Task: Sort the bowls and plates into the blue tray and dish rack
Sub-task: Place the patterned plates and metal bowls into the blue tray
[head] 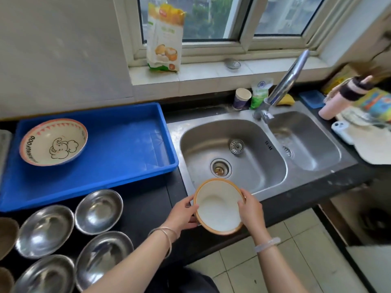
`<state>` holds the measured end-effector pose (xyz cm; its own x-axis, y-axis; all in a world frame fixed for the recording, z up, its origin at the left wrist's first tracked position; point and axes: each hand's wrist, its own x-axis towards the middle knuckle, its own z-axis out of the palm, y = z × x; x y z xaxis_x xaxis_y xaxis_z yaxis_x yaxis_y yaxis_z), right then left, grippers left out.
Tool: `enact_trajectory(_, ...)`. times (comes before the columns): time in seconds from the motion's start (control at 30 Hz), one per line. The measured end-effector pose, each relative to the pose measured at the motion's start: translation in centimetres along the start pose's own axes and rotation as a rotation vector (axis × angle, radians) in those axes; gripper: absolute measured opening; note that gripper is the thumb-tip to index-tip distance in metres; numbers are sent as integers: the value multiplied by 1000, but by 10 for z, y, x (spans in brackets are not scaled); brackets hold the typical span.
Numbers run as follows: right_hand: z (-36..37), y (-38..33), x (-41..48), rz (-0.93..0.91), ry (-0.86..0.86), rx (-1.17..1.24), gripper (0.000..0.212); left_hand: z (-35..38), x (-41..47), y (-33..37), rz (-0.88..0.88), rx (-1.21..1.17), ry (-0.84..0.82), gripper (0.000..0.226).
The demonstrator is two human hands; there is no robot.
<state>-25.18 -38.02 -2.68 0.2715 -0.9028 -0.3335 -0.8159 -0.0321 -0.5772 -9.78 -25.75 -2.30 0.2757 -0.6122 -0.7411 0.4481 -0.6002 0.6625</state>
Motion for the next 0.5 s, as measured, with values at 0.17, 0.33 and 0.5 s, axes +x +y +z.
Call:
enact_trajectory(0.17,1,-9,1,-9,32,29,30,-2,-2,2,35,-89,33,37)
enact_trajectory(0.33,3,-38,3,-74,33,57,30,-33,-10,17,78,-117,63,35)
enact_trajectory(0.5,12,-89,6,-146,5,115,26,-79,-27,35,168,-177,157,24)
